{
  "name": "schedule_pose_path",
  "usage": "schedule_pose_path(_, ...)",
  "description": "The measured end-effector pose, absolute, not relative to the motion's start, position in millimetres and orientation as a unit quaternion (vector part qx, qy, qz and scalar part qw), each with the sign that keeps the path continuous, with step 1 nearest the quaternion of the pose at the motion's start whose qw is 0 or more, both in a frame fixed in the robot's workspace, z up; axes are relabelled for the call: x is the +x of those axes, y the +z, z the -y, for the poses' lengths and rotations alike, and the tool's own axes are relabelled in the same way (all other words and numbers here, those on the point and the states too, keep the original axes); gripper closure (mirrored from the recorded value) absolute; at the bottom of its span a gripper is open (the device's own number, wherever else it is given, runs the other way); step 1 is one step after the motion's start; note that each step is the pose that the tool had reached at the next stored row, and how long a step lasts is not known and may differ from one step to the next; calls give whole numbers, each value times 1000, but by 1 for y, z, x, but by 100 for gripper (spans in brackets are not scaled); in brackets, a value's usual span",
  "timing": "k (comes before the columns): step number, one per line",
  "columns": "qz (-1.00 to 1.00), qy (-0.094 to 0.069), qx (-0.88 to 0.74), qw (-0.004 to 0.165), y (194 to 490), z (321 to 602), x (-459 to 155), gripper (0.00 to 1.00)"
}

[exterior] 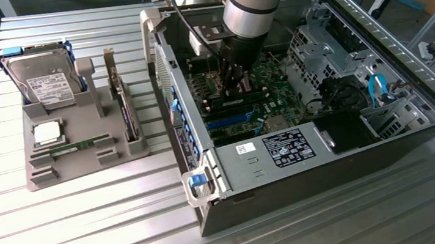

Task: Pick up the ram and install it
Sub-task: 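Press down the ram until it locks into place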

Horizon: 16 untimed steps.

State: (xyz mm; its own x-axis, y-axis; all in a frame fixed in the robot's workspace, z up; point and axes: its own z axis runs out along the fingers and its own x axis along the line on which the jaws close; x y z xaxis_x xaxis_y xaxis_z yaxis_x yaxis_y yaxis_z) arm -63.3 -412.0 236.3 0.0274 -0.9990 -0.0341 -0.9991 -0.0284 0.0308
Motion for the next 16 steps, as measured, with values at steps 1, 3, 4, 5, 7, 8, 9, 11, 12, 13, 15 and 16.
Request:
schedule_pose_path(1, -697, 23, -717, 1, 236, 412, -63, 89)
schedule_pose_path(3, -697, 23, -717, 1, 236, 412, -63, 89)
schedule_pose_path(4, -697, 23, -717, 1, 236, 412, -63, 89)
schedule_pose_path(5, -697, 23, -717, 1, 235, 412, -63, 89)
schedule_pose_path(7, -697, 23, -717, 1, 235, 413, -63, 89)
schedule_pose_path(8, -697, 23, -717, 1, 234, 413, -63, 89)
schedule_pose_path(9, -697, 23, -717, 1, 234, 413, -63, 89)
schedule_pose_path(11, -697, 23, -717, 1, 234, 413, -63, 89)
schedule_pose_path(12, -697, 23, -717, 1, 234, 413, -63, 89)
schedule_pose_path(13, -697, 23, -717, 1, 234, 413, -63, 89)
schedule_pose_path(15, -697, 23, -717, 1, 233, 413, -63, 89)
schedule_pose_path(16, -697, 23, -717, 1, 233, 413, -63, 89)
